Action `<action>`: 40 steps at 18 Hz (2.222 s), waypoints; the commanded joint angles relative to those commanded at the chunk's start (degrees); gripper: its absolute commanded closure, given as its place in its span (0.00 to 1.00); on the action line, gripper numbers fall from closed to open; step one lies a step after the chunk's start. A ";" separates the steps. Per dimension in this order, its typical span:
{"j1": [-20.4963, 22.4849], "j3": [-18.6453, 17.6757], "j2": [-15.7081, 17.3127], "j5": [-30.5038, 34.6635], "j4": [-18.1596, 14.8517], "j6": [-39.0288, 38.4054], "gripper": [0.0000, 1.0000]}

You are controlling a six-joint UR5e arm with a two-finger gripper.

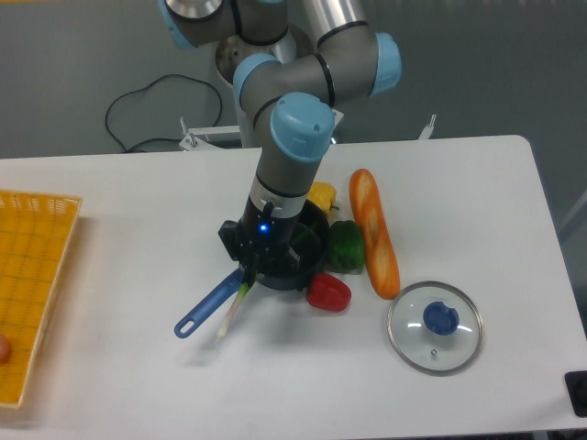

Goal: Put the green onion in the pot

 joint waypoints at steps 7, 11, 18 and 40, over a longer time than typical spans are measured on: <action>0.00 0.79 -1.58 0.18 0.71 0.00 1.00; 0.00 1.05 -2.20 0.18 0.80 0.88 1.00; 0.79 0.18 -2.37 0.18 0.71 3.16 1.00; 1.76 -2.20 -2.99 1.76 4.48 6.24 1.00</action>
